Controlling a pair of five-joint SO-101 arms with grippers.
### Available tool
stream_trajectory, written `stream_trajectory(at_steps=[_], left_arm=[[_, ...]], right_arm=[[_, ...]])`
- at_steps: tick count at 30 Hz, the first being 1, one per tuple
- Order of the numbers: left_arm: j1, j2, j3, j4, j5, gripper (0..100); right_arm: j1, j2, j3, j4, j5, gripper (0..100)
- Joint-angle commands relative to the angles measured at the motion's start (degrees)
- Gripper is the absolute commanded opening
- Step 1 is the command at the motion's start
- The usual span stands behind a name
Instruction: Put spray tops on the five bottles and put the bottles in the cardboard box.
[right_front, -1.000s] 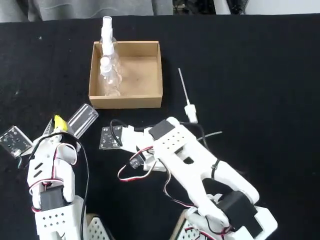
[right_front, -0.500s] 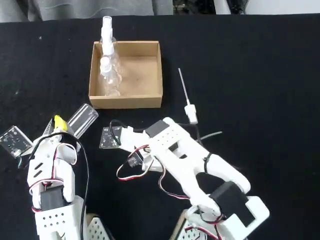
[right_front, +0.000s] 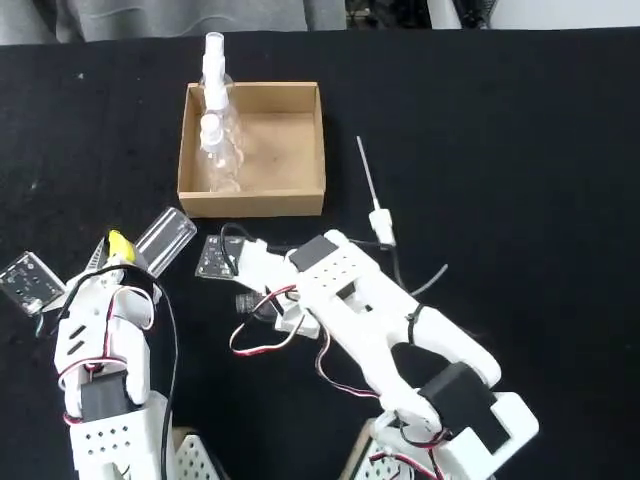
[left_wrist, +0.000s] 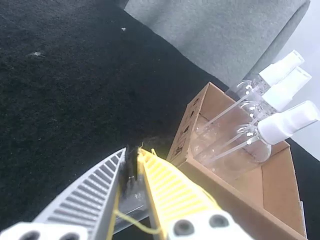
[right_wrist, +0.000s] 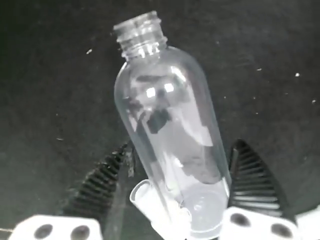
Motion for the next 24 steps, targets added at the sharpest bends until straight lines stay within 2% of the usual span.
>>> stream_trajectory(at_steps=[1,8,13,24], left_arm=[[0.48,-0.26,1.27,0.26,-0.62,3],[-0.31,-0.26,1.27,0.09,-0.62,3],[-2.42,-0.44,1.27,-0.18,-0.62,3],[-6.90,-0.44,1.27,-2.64,-0.44,3]], right_arm=[[-0.35,0.04,-3.56,-1.05,-1.58,26.6],[-4.84,0.04,-4.53,-0.97,-2.90,27.4],[-5.10,0.04,-4.53,-0.97,-2.90,38.7],[-6.59,0.13,-4.09,-3.78,0.26,38.7]])
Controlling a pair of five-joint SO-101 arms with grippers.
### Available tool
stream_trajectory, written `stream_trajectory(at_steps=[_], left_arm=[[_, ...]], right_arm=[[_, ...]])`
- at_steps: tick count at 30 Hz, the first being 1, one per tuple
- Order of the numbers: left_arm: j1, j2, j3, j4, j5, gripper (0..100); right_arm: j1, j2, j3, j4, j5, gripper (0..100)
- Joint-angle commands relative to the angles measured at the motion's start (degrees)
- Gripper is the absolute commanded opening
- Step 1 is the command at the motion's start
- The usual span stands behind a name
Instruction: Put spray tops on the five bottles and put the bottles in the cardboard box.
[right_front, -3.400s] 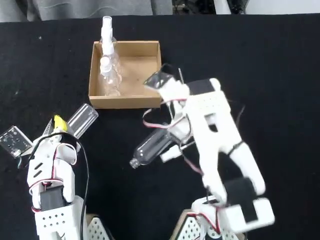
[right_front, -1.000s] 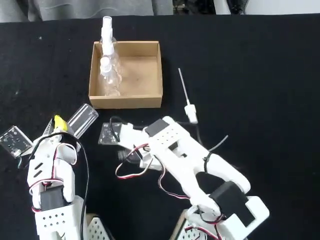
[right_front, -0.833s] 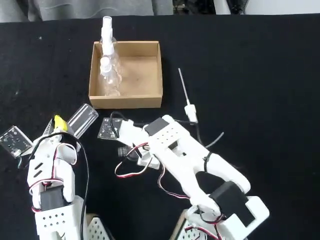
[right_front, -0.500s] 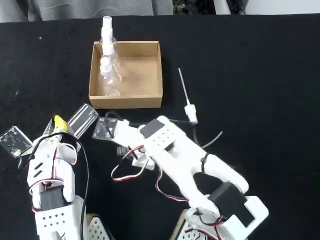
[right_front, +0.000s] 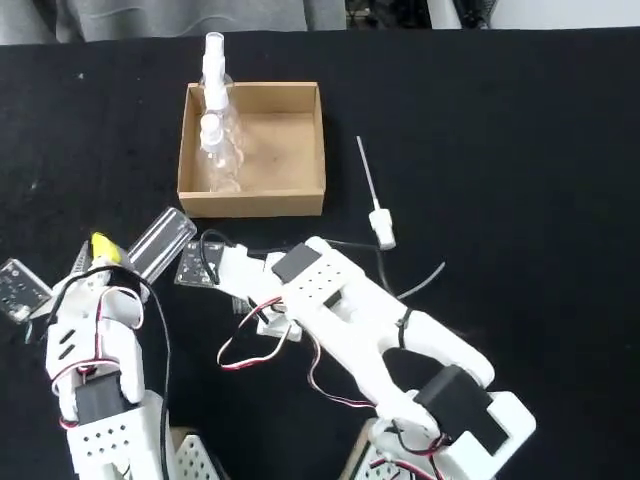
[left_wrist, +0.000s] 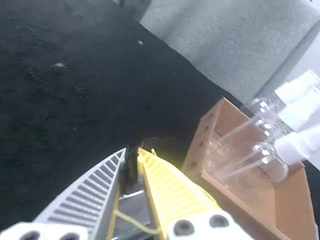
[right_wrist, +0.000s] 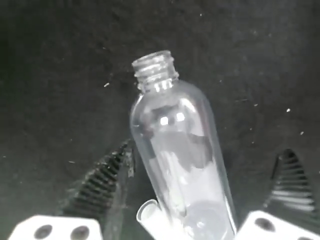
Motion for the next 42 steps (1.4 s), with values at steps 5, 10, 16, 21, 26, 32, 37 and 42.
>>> stream_trajectory(at_steps=[5,10,16,21,26,32,37,42], left_arm=[[-2.33,-0.44,1.27,-2.11,-0.44,3],[-2.33,-0.44,1.27,-2.11,-0.53,3],[-2.24,-0.44,1.27,-2.11,-0.53,3],[-2.24,-0.44,1.27,-2.11,-0.53,3],[-2.24,-0.44,1.27,-2.11,-0.53,3],[-2.24,-0.44,1.27,-2.11,-0.53,3],[-2.24,-0.44,1.27,-2.11,-0.53,3],[-2.24,-0.44,1.27,-2.11,-0.53,3]], right_arm=[[-1.58,0.13,-2.68,-1.76,3.60,33.1],[-1.58,0.66,-2.33,-3.60,3.78,32.8],[-1.67,6.55,-4.26,-3.78,6.68,32.9],[-1.67,8.92,-6.46,-3.52,6.86,32.9],[-1.67,8.92,-7.34,-3.43,6.68,32.9],[-1.67,8.92,-7.78,-3.43,6.59,32.6],[-1.67,8.92,-7.78,-3.34,6.51,32.5],[-1.67,5.67,-7.60,-1.05,6.59,32.5]])
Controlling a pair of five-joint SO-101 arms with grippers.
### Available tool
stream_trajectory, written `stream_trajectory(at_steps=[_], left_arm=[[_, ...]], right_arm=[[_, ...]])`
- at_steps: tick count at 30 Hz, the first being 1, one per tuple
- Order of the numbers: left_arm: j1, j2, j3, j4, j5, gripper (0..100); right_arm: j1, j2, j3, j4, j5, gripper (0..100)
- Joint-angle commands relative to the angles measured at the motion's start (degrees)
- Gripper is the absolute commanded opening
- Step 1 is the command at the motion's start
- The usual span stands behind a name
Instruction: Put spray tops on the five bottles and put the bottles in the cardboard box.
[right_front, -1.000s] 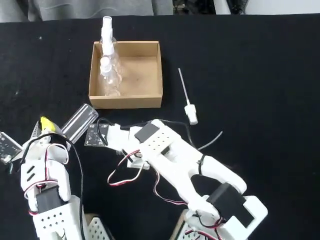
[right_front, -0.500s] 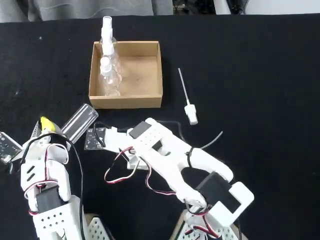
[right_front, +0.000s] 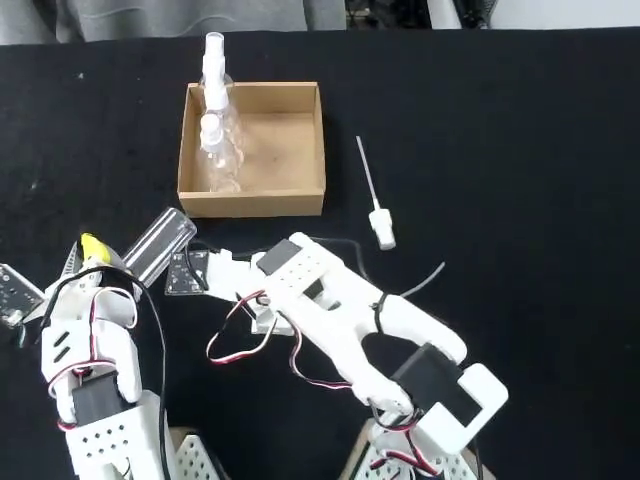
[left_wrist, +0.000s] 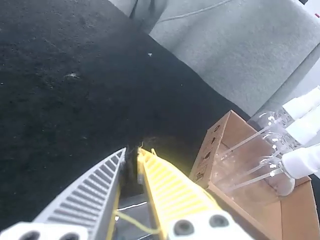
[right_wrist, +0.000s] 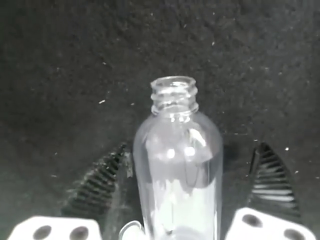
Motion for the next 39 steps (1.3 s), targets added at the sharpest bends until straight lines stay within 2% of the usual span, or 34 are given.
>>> stream_trajectory(at_steps=[1,18,25,33,39], left_arm=[[-0.40,-0.44,1.27,-1.32,-0.53,3],[-0.40,-0.44,1.27,-1.23,-0.53,3],[-0.40,-0.44,1.27,-1.23,-0.53,3],[-0.40,-0.44,1.27,-1.23,-0.53,3],[-0.40,-0.44,1.27,-1.23,-0.53,3]], right_arm=[[-0.79,-3.91,-2.68,1.41,0.44,32.5],[-0.79,-5.14,-1.63,0.09,0.35,32.4],[-0.79,-5.14,-1.89,-0.35,-1.41,18.1],[-0.70,-5.32,-2.59,0.18,-2.90,15.5],[-0.35,-7.34,-5.49,3.60,-5.80,9.5]])
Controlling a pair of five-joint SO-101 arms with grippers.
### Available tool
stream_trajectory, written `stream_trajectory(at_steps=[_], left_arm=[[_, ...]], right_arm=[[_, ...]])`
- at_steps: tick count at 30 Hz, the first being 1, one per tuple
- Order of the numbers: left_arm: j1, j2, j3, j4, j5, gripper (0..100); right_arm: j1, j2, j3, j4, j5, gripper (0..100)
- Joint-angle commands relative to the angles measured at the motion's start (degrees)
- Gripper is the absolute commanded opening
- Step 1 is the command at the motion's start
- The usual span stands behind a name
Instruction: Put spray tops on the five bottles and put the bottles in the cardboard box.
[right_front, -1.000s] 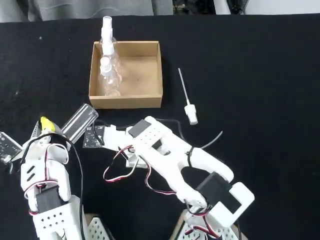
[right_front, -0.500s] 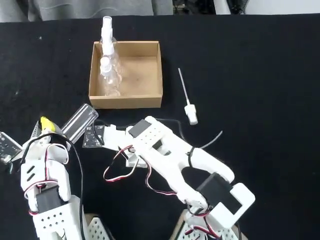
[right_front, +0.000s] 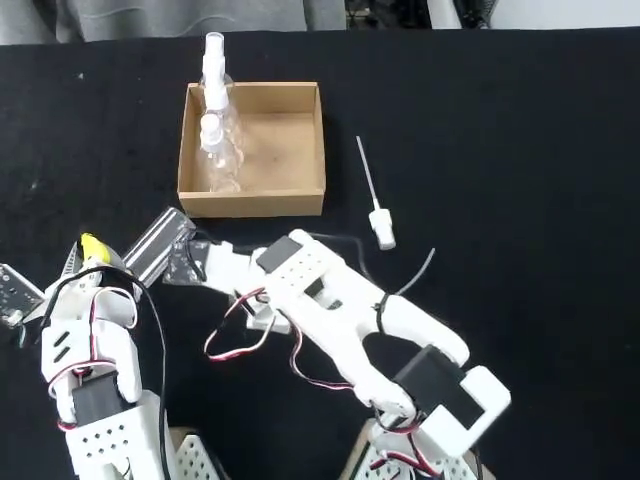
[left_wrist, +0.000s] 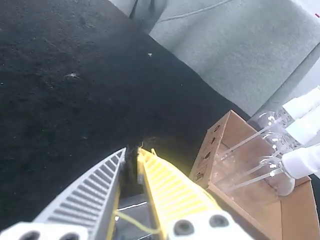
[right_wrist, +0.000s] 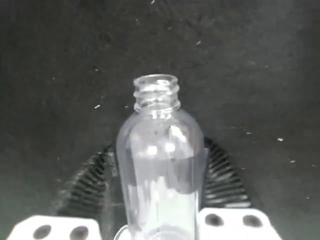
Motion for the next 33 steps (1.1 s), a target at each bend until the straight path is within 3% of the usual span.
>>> stream_trajectory(at_steps=[1,16,25,33], left_arm=[[-0.40,-0.44,1.27,-1.32,-0.53,3],[-0.40,-0.35,1.27,-1.32,-0.53,3],[-0.48,-0.35,1.27,-1.32,-0.53,3],[-0.31,-0.44,1.27,-1.14,-0.53,3]], right_arm=[[-0.35,-6.46,-3.65,2.64,-0.88,9.4],[1.05,-21.67,-2.07,8.88,-7.65,9.6],[7.82,-39.16,5.14,8.70,-7.82,9.3],[15.74,-50.15,10.51,4.04,-13.27,9.2]])
